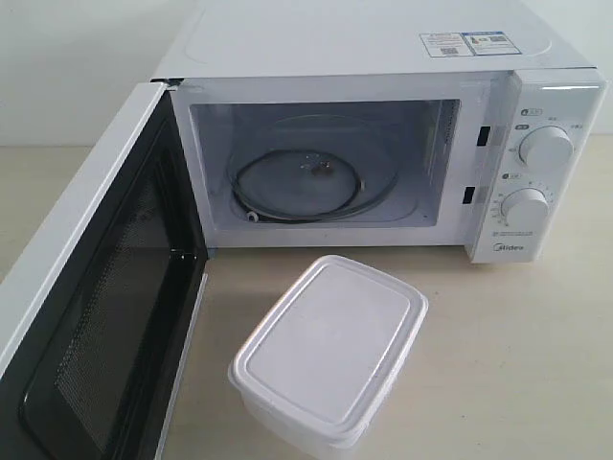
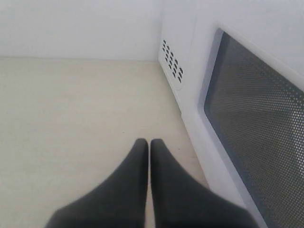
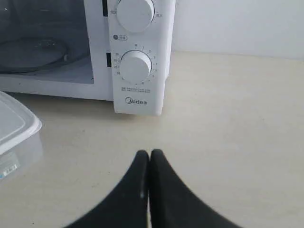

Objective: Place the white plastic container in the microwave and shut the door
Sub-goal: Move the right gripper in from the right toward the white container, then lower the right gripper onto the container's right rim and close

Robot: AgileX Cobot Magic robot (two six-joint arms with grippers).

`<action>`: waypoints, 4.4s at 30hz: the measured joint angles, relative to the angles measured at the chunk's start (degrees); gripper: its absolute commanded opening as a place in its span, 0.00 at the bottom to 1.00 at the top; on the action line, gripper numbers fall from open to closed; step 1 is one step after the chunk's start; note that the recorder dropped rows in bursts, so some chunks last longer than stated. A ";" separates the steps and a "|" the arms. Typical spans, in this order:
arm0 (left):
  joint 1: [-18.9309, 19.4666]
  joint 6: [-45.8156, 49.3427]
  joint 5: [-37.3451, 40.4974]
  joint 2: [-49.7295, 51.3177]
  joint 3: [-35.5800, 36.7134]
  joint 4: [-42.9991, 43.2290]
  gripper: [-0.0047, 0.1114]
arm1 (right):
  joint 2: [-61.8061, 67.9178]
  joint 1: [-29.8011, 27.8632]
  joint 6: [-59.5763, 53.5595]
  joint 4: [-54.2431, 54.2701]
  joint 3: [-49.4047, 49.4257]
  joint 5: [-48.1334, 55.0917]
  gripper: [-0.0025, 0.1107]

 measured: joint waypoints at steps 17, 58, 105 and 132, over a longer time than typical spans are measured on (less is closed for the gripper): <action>0.00 0.00 0.00 0.00 0.00 0.00 0.07 | -0.13 0.00 11.70 1.13 0.00 -55.24 0.02; 0.00 0.00 0.00 0.00 0.00 0.00 0.07 | 64.50 4.73 -34.50 67.00 -39.61 46.34 0.02; 0.00 0.00 0.00 0.00 0.00 0.00 0.07 | 87.11 5.01 -70.06 99.54 -19.10 22.22 0.55; 0.00 0.00 0.00 0.00 0.00 0.00 0.07 | 87.33 11.78 -61.63 99.82 -25.44 12.32 0.46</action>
